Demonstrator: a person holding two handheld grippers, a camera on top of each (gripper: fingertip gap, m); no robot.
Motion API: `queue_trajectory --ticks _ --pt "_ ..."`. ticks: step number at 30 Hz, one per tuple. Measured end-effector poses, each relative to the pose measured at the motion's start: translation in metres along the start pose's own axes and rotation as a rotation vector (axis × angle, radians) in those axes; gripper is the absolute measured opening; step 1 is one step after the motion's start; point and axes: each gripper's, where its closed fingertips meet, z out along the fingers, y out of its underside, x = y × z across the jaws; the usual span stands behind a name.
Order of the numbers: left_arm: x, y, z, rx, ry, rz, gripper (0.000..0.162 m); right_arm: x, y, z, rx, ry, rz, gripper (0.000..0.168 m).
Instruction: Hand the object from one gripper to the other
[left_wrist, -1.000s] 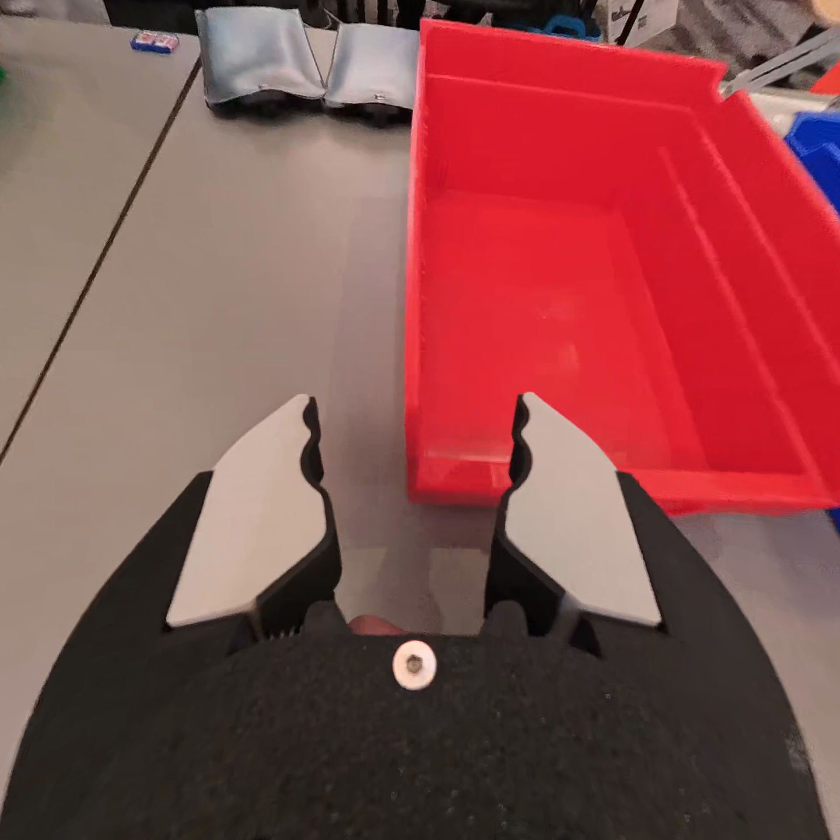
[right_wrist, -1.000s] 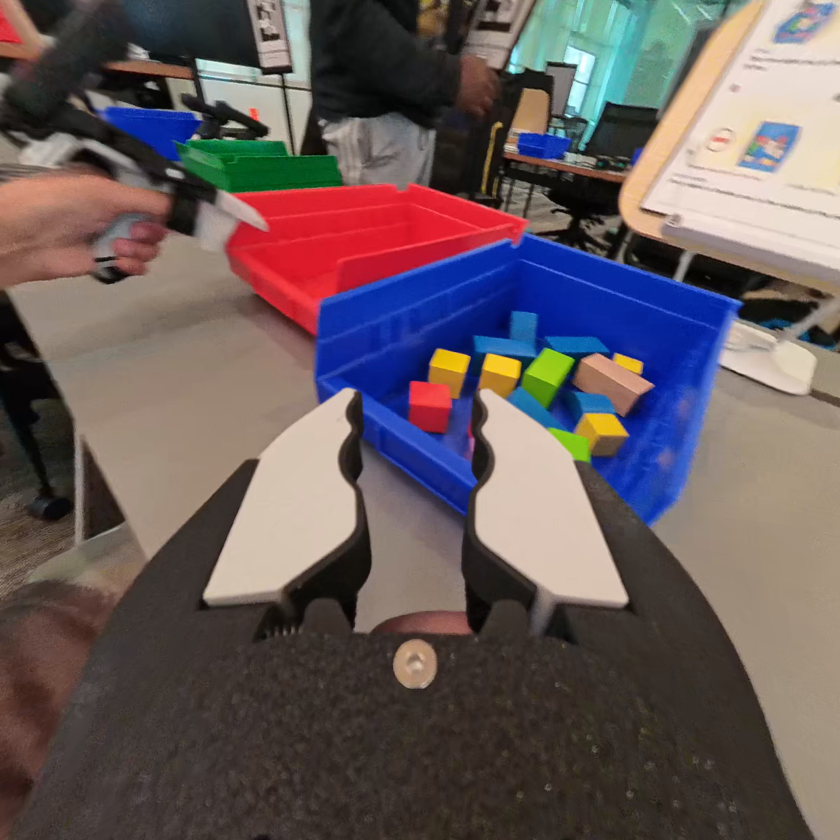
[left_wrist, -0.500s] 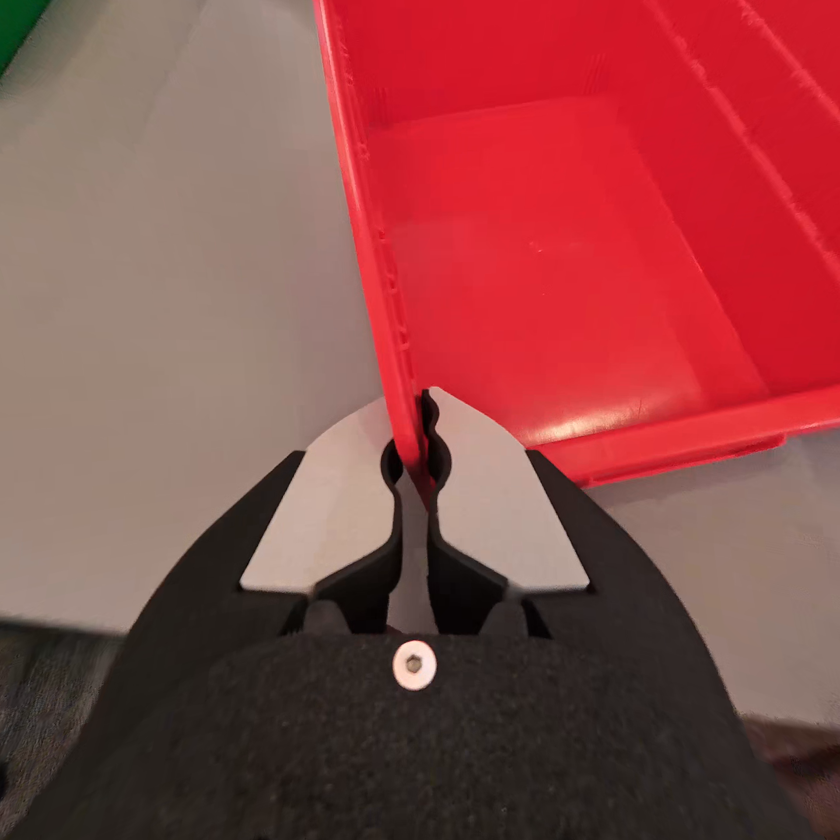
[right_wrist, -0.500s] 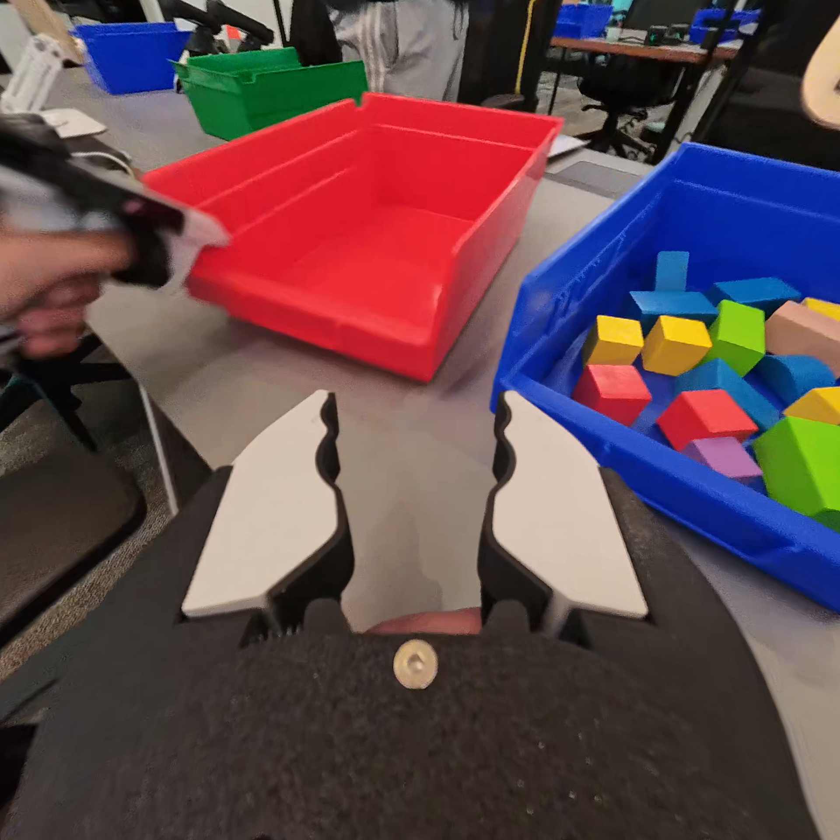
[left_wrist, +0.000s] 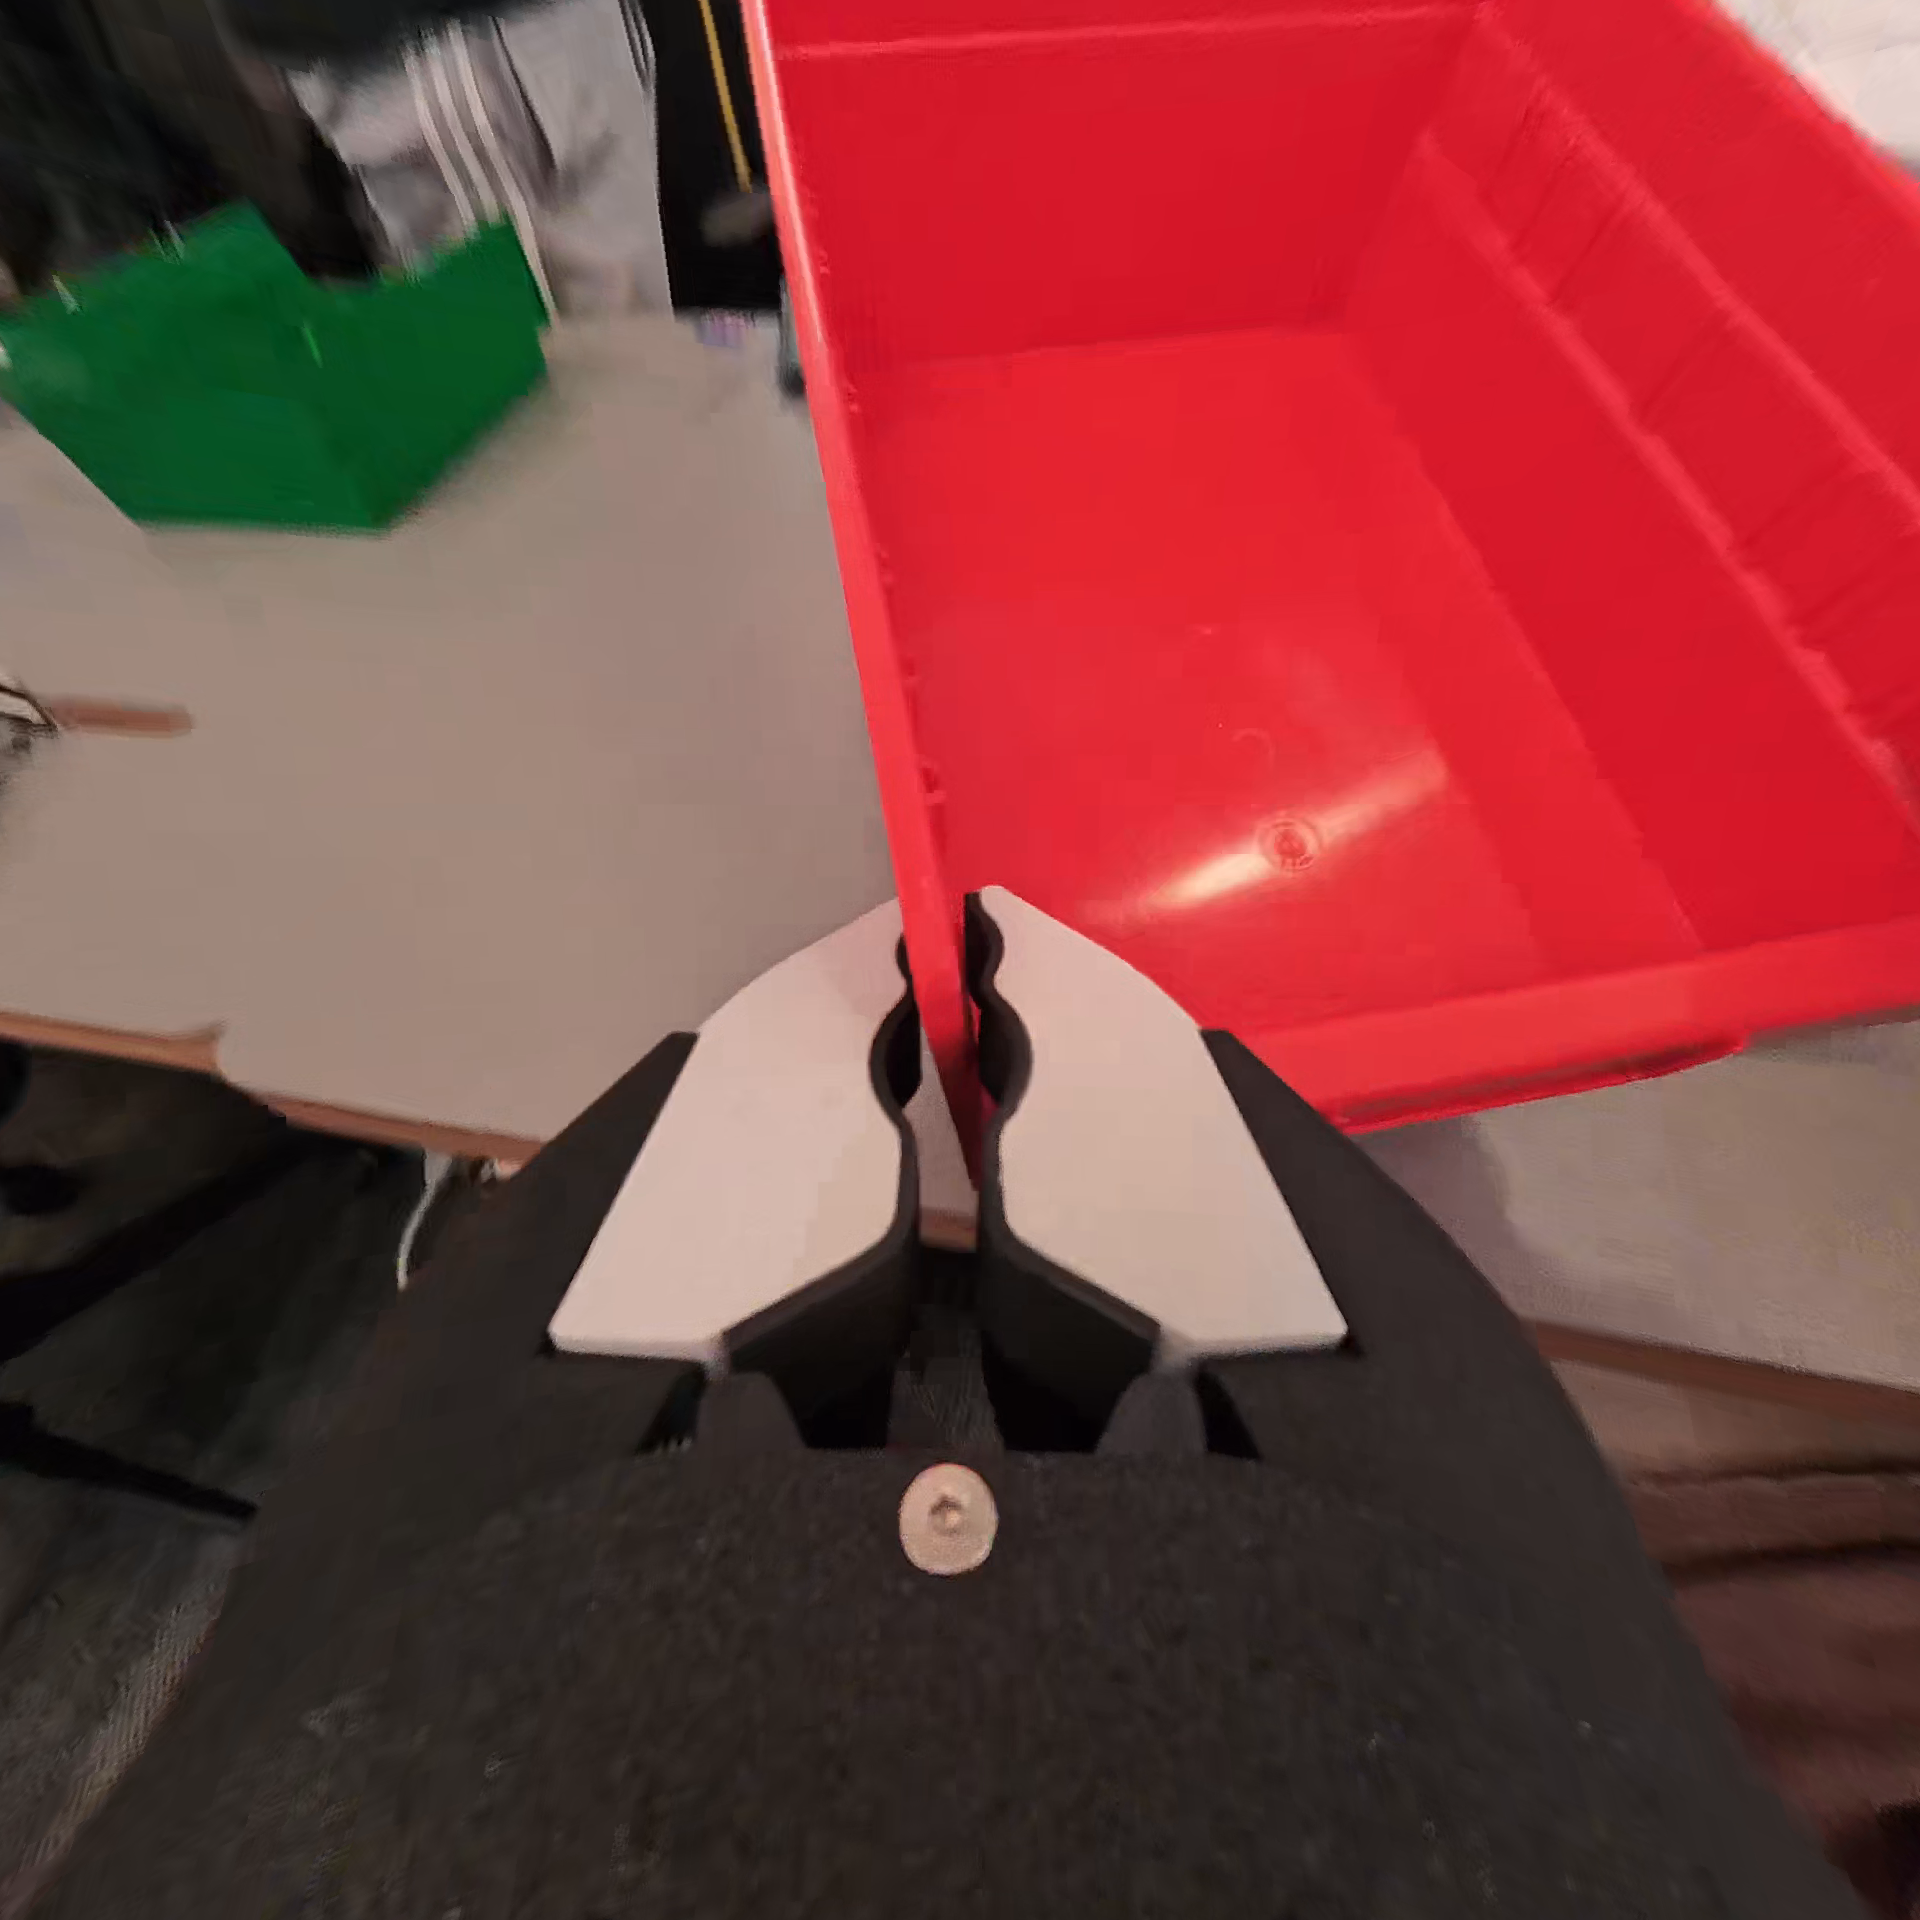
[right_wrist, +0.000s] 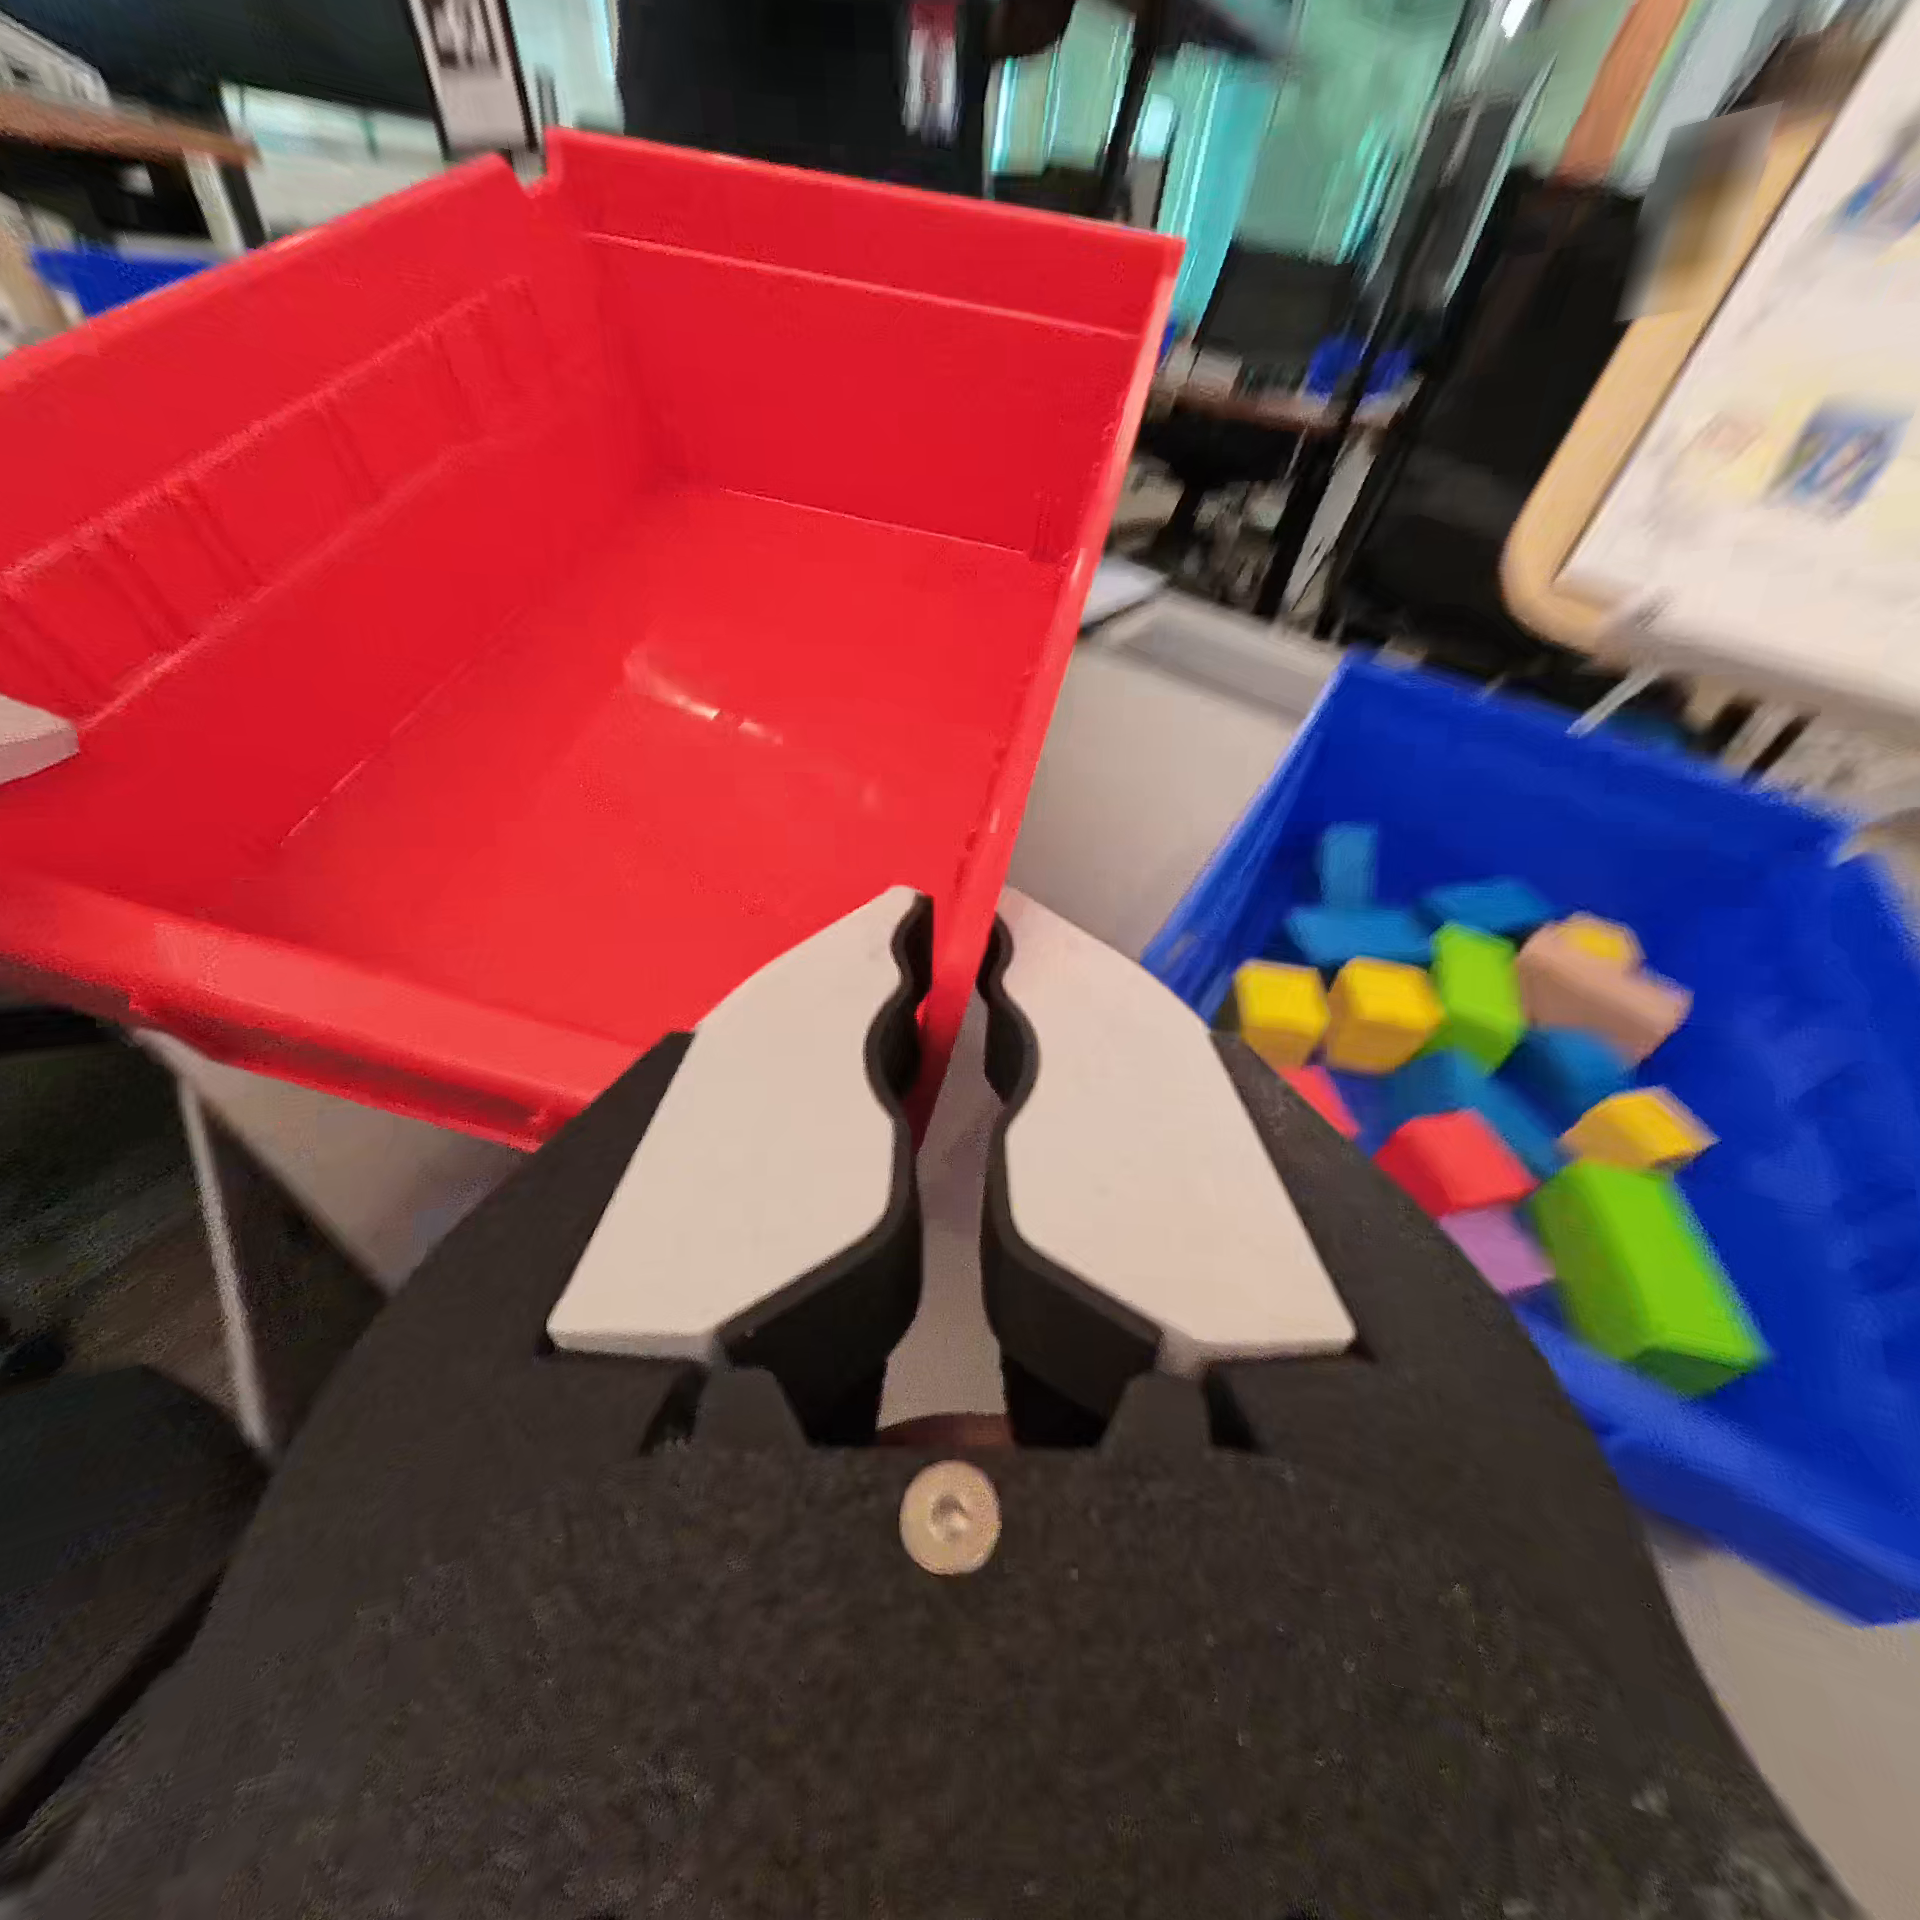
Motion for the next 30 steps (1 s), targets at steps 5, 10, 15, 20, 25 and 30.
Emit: queue_trajectory --ticks 5,10,15,20,25,30 --pt "0.076 -0.097 -0.015 0.181 0.105 0.091 0.006 0.088 -0.087 -0.046 0.160 0.126 -0.018 0.007" --pt "0.231 -0.151 0.014 0.203 0.314 0.184 0.008 0.238 -0.108 -0.102 0.139 0.339 -0.019 0.005" --pt "0.407 -0.140 0.036 0.179 0.437 0.282 0.010 0.398 -0.041 -0.154 -0.008 0.460 0.015 0.005" --pt "0.542 -0.065 0.057 0.070 0.515 0.353 0.011 0.495 0.088 -0.203 -0.145 0.443 0.115 0.007" --pt "0.610 0.002 0.063 -0.026 0.544 0.372 0.014 0.538 0.183 -0.227 -0.262 0.475 0.309 0.005" --pt "0.625 0.033 0.069 -0.135 0.622 0.279 0.018 0.552 0.188 -0.227 -0.229 0.489 0.389 0.003"
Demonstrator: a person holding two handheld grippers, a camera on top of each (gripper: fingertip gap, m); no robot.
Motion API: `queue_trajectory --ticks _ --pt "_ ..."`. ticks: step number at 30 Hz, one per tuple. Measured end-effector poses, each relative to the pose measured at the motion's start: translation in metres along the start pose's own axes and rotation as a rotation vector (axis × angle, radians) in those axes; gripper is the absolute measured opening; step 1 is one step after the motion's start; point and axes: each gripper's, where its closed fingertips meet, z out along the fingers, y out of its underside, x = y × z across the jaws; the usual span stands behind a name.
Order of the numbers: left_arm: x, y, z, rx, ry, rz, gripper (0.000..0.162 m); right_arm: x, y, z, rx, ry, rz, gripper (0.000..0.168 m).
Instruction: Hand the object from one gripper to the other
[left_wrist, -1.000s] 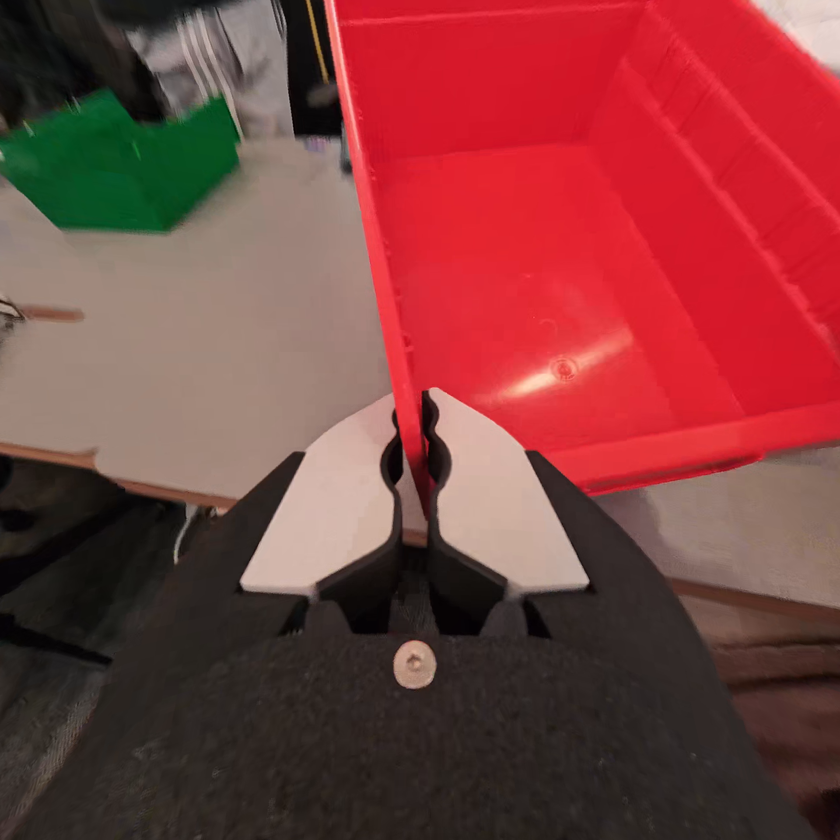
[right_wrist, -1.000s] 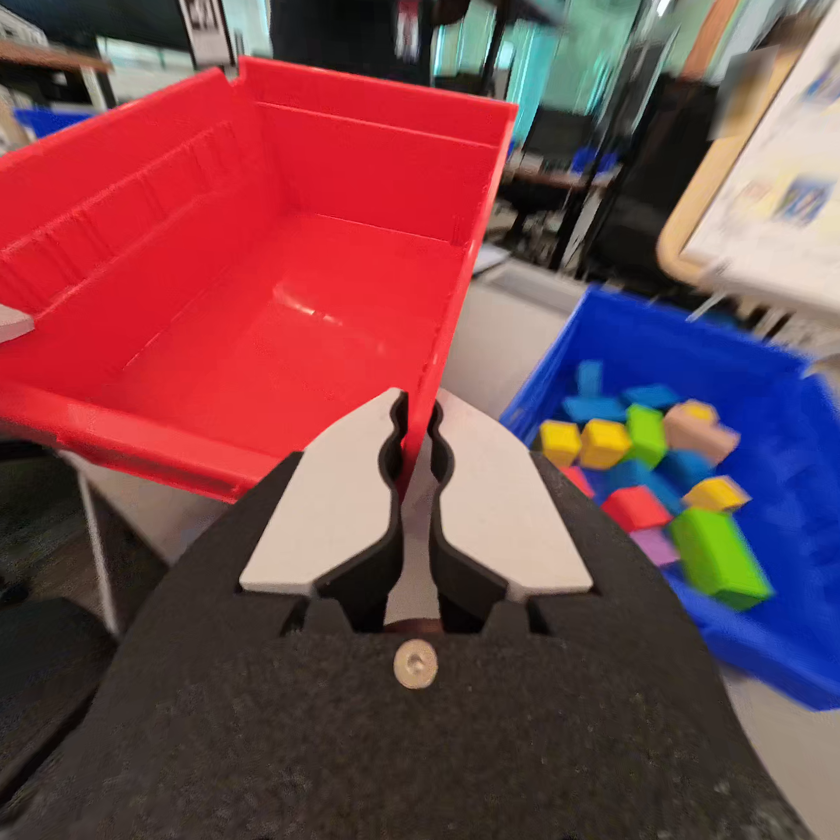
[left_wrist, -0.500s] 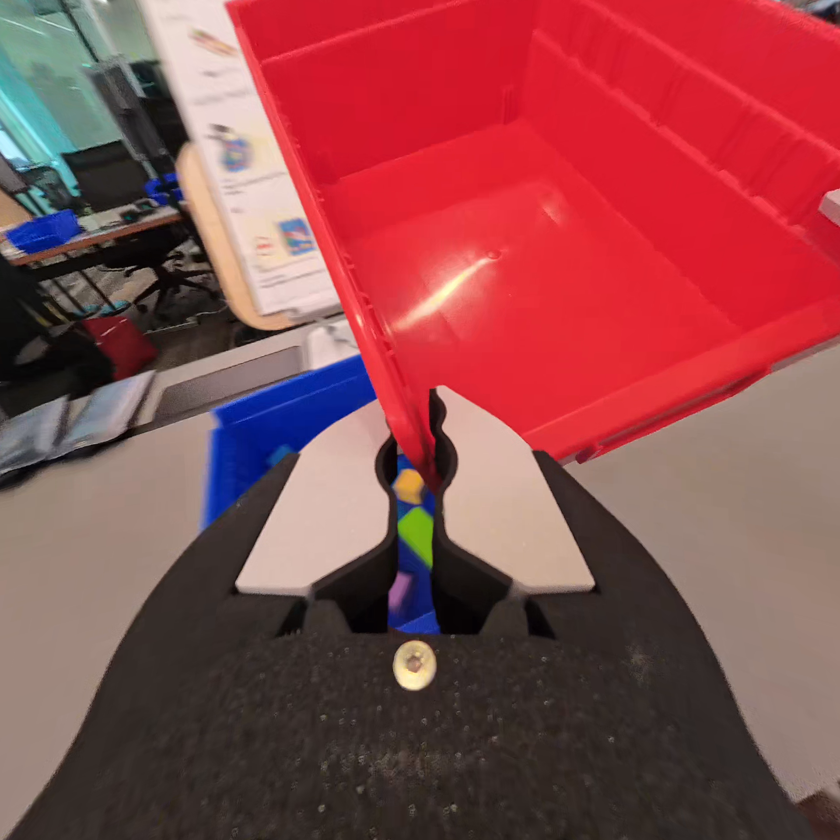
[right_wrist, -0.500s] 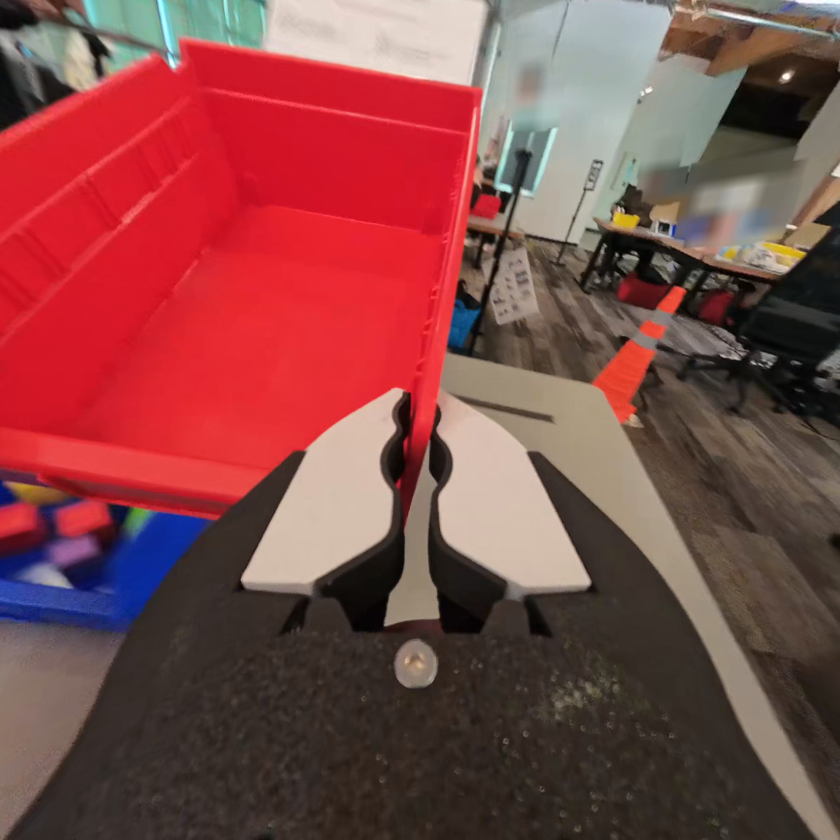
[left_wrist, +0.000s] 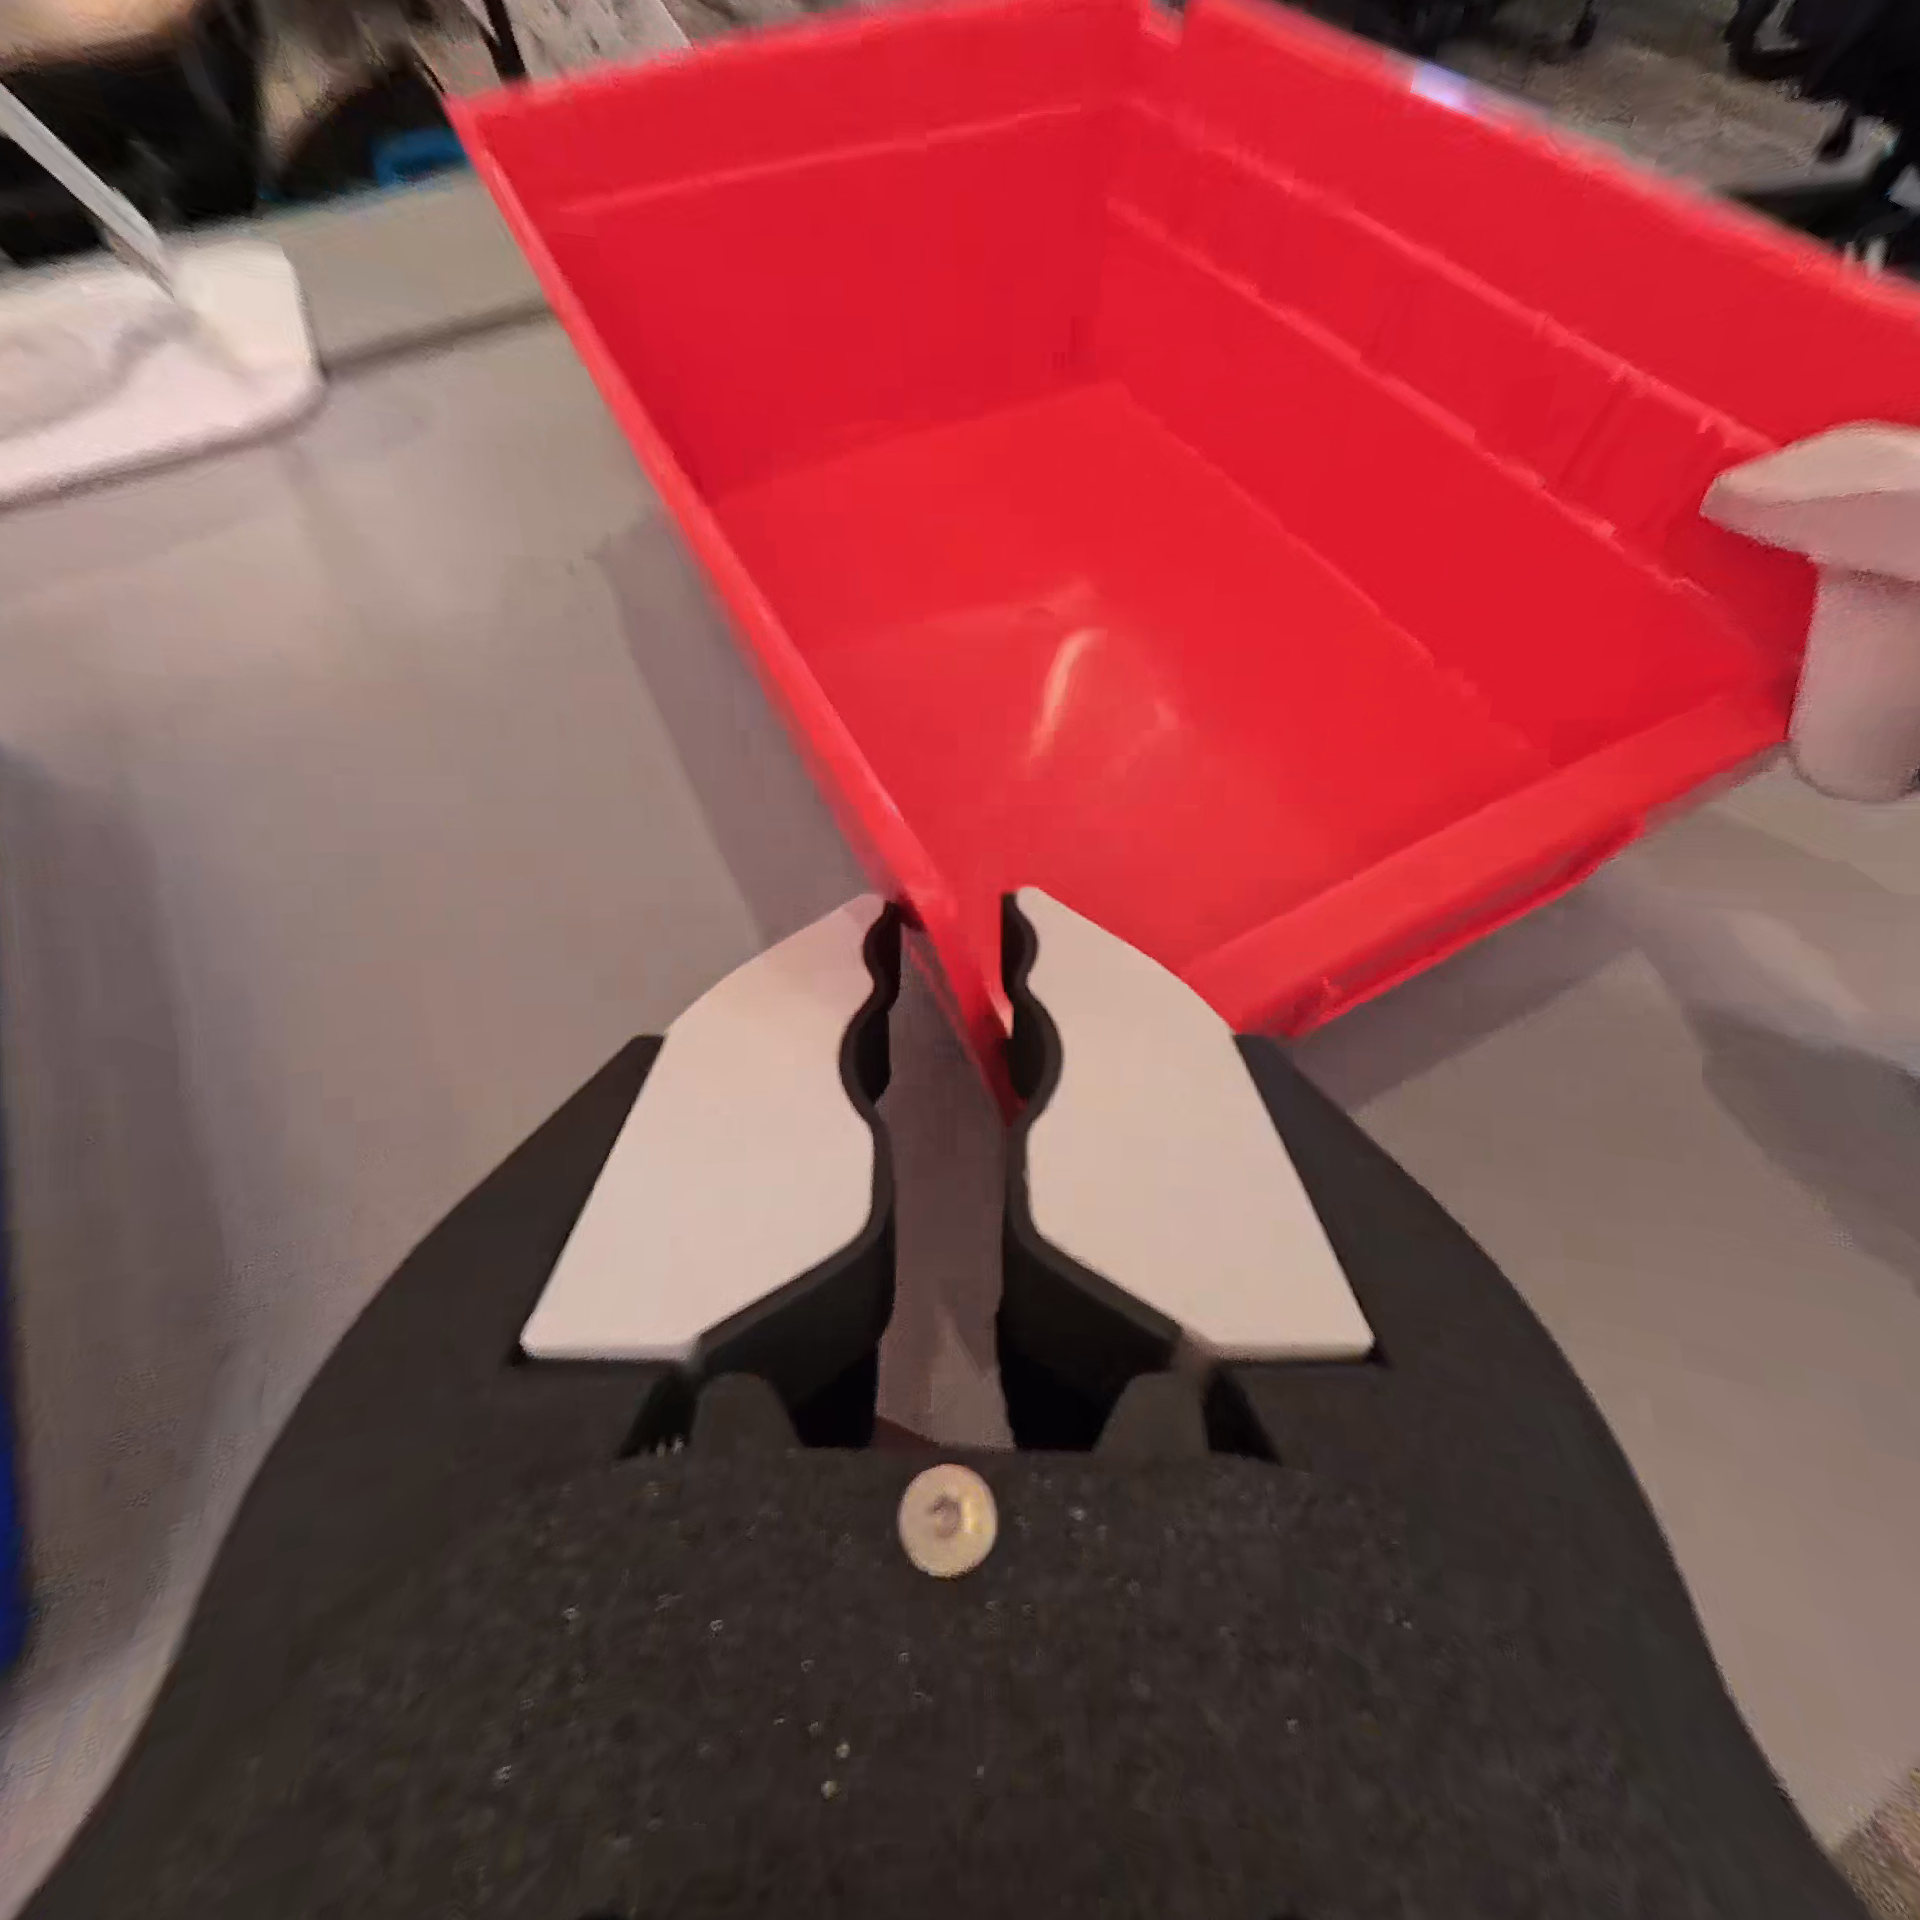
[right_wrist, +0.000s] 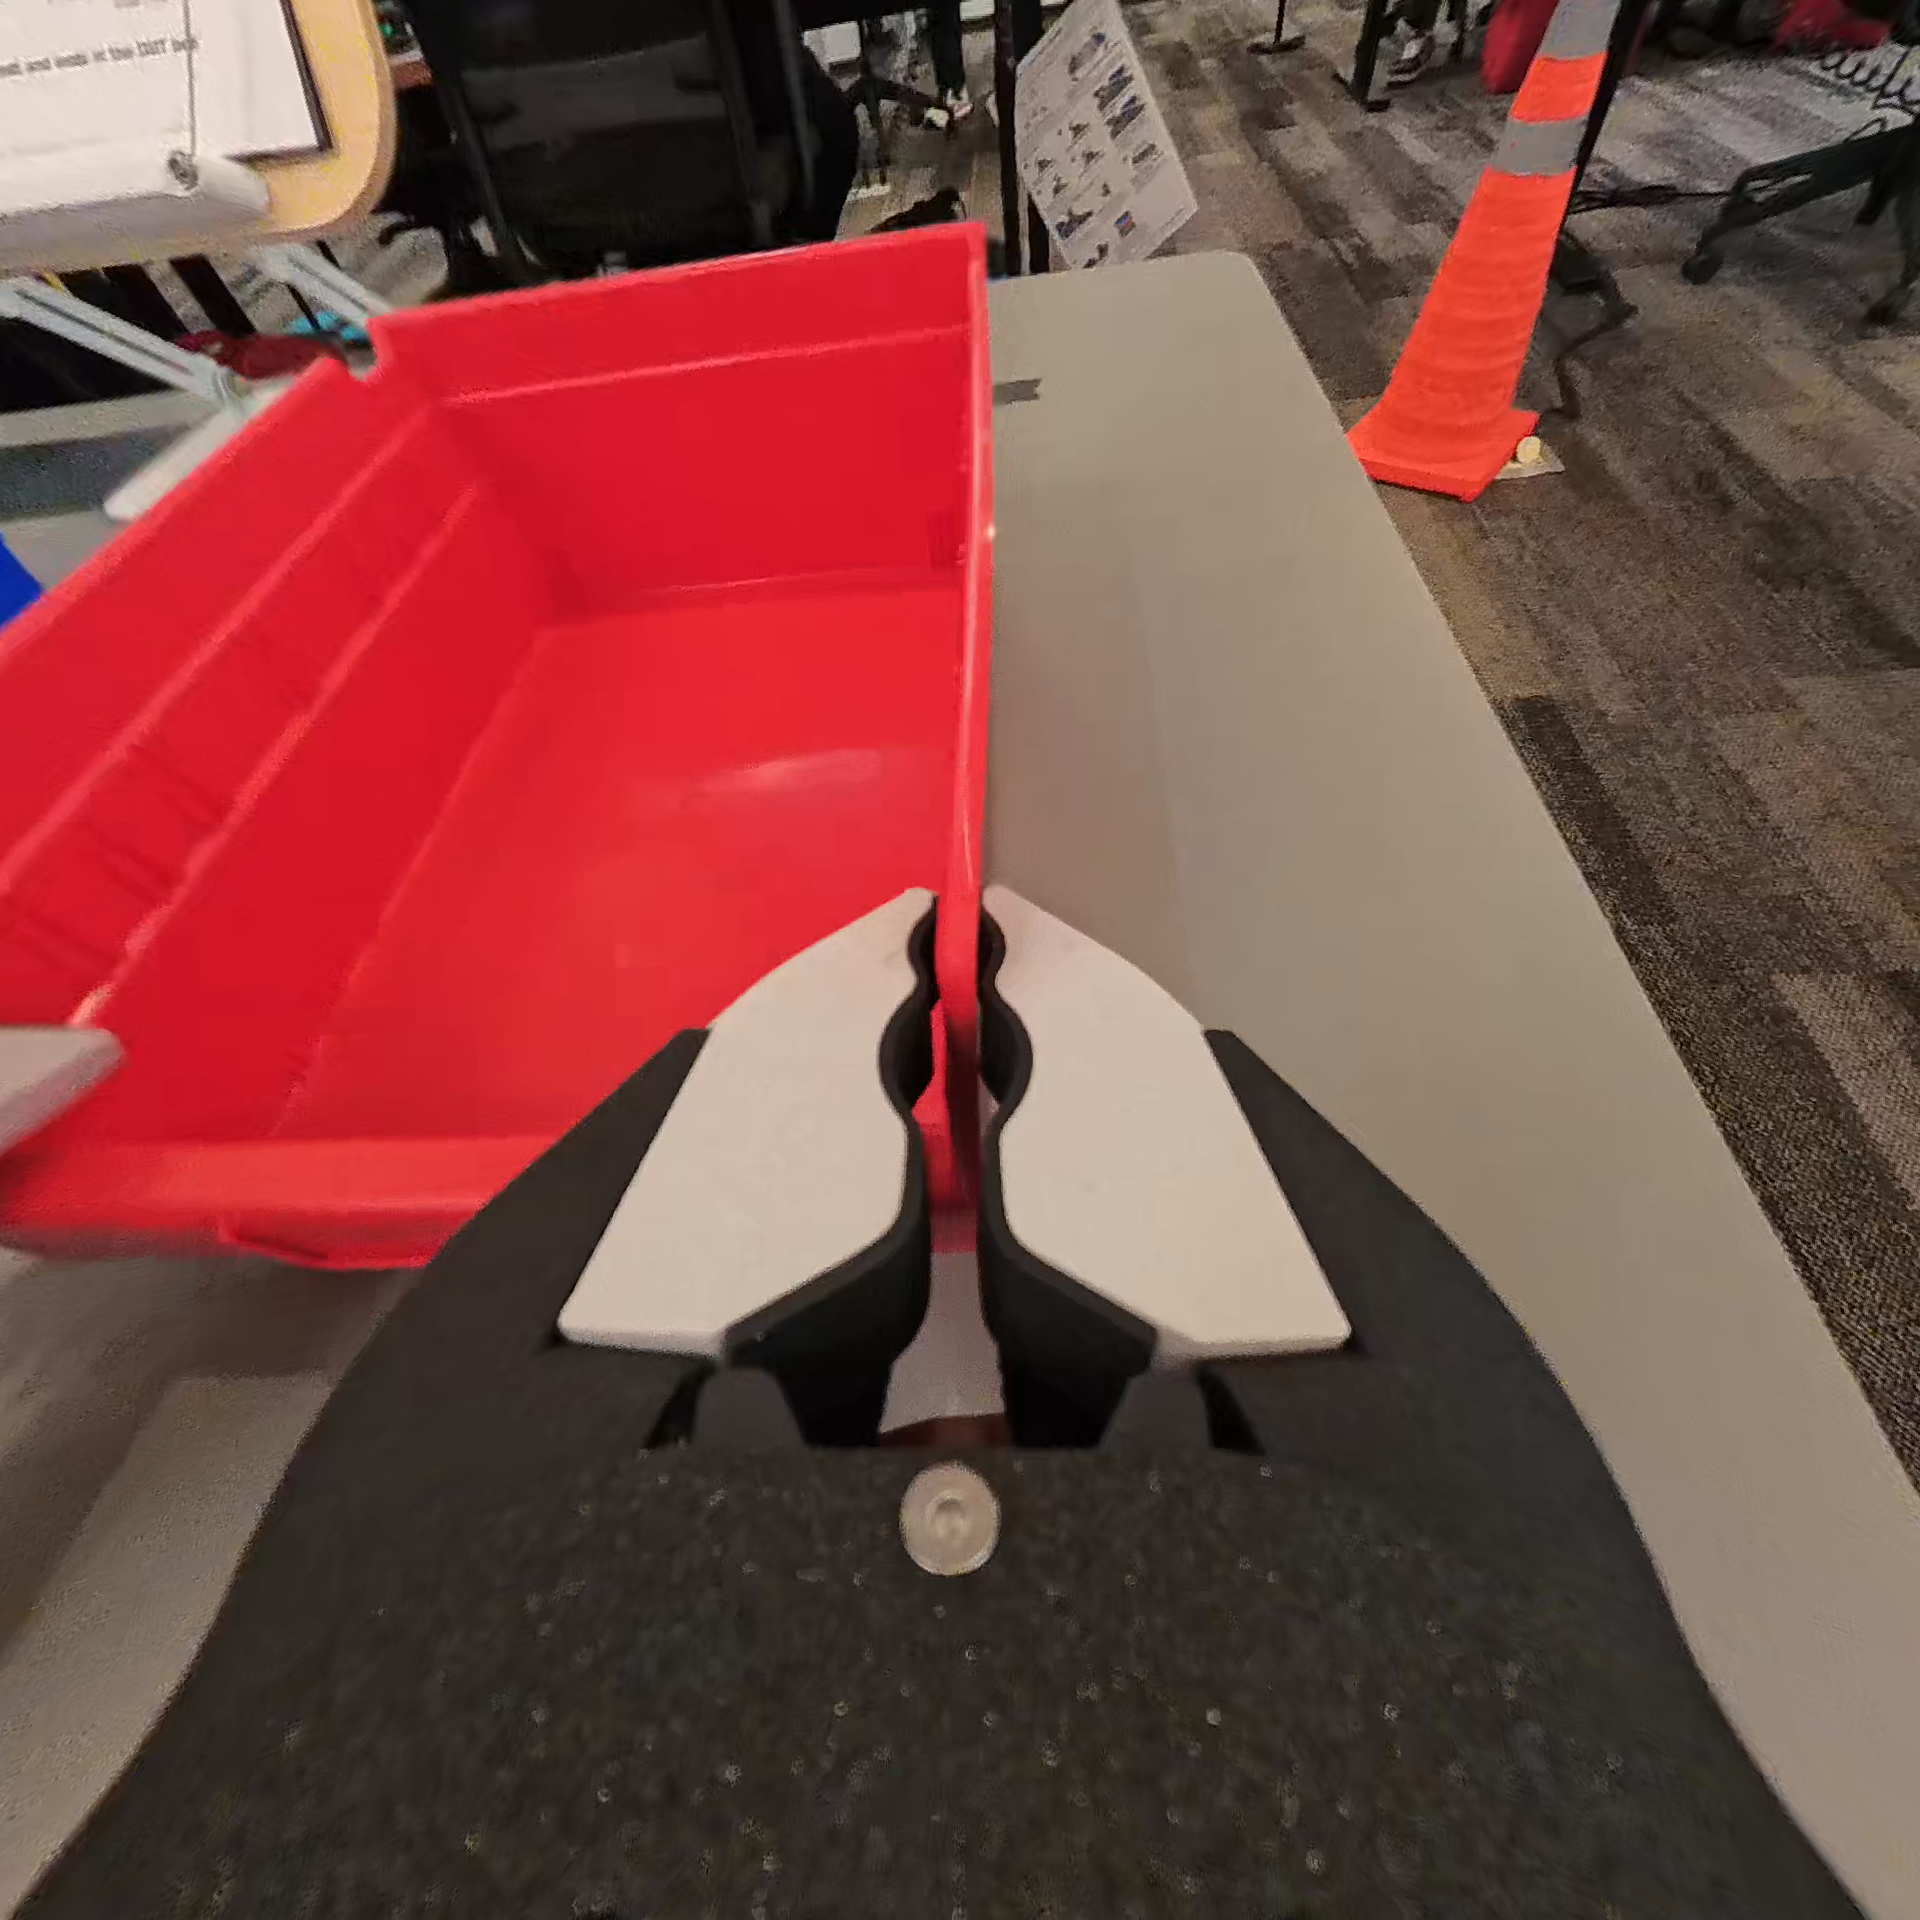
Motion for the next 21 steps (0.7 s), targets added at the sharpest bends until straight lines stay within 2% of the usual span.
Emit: queue_trajectory --ticks 3,6,8,11,13,15,19,21 --pt "0.002 0.003 0.002 -0.006 0.066 0.006 0.024 -0.003 -0.001 0.002 -0.001 -0.019 0.037 0.009" --pt "0.004 0.003 -0.005 -0.048 0.140 -0.026 0.045 -0.002 0.002 0.002 -0.014 -0.005 0.003 0.025" --pt "0.000 -0.006 -0.026 -0.049 0.200 -0.053 0.058 0.005 -0.006 -0.005 0.012 0.049 -0.037 0.032" --pt "-0.029 -0.037 -0.081 0.048 0.258 -0.052 0.066 0.008 -0.032 -0.024 0.107 0.104 -0.098 0.042" --pt "-0.073 -0.052 -0.120 0.110 0.207 -0.018 0.071 0.004 -0.054 -0.037 0.171 0.140 -0.137 0.045" --pt "-0.137 -0.050 -0.149 0.117 0.070 0.009 0.073 -0.017 -0.078 -0.046 0.229 0.118 -0.195 0.049" --pt "-0.277 -0.006 -0.182 0.046 -0.230 -0.029 0.077 -0.100 -0.109 -0.047 0.238 -0.012 -0.351 0.067" --pt "-0.322 0.025 -0.187 -0.008 -0.295 -0.069 0.082 -0.162 -0.112 -0.041 0.237 -0.121 -0.432 0.068"
